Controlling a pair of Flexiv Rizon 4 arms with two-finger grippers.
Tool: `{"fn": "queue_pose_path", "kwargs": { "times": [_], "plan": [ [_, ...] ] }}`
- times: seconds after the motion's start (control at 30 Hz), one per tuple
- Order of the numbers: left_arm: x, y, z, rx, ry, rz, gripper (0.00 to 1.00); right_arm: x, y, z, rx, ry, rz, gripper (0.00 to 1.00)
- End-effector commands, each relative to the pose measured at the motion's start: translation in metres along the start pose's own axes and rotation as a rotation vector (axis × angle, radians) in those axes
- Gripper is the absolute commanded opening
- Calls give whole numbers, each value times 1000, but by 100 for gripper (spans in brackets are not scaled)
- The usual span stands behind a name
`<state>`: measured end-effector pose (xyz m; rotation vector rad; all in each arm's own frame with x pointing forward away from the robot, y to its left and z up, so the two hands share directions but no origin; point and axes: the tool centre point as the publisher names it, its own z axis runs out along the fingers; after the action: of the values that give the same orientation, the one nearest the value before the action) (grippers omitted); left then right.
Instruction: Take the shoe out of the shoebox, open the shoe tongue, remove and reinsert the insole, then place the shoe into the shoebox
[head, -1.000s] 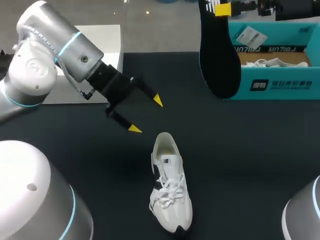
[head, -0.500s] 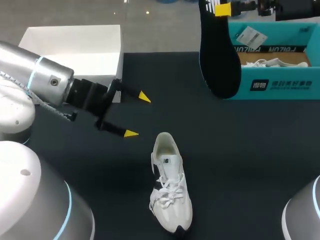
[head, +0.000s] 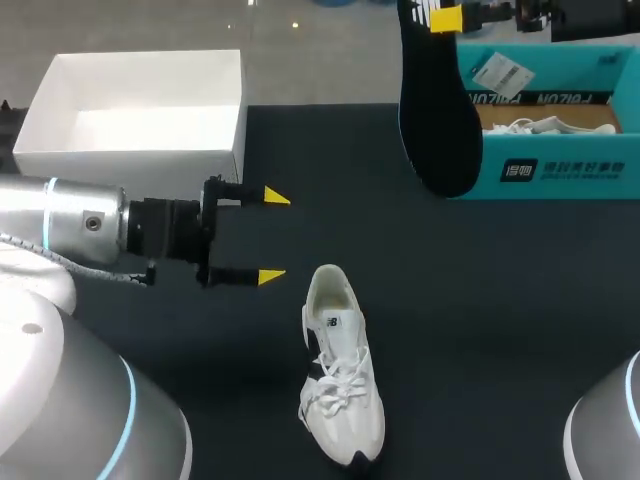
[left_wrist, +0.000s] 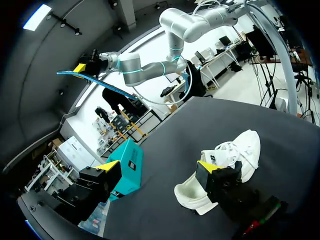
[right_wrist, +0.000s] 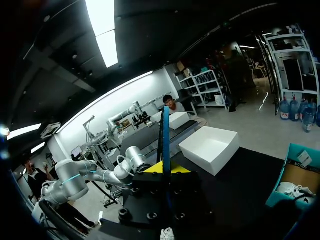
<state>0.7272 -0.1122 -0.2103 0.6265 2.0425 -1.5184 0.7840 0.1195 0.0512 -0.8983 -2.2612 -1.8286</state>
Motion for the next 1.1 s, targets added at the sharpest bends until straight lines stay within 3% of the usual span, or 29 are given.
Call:
{"fn": "queue_pose_path", "kwargs": {
  "times": [0.03,0.3,0.43,0.77,1.1],
  "plan": [
    [4,-2,0,-3,-153,2,100,0,1,2,2,-2,1,0],
    [-11,-6,-10,38,-146,142,100,0,1,2,2,-2,1,0],
    [-19,-10,-11,115,-114,173,100,0,1,2,2,-2,1,0],
    [-30,-21,9,185,-38,259,100,0,1,2,2,-2,1,0],
    [-42,-41,38,238,-56,334,100,0,1,2,2,-2,1,0]
  ]
}}
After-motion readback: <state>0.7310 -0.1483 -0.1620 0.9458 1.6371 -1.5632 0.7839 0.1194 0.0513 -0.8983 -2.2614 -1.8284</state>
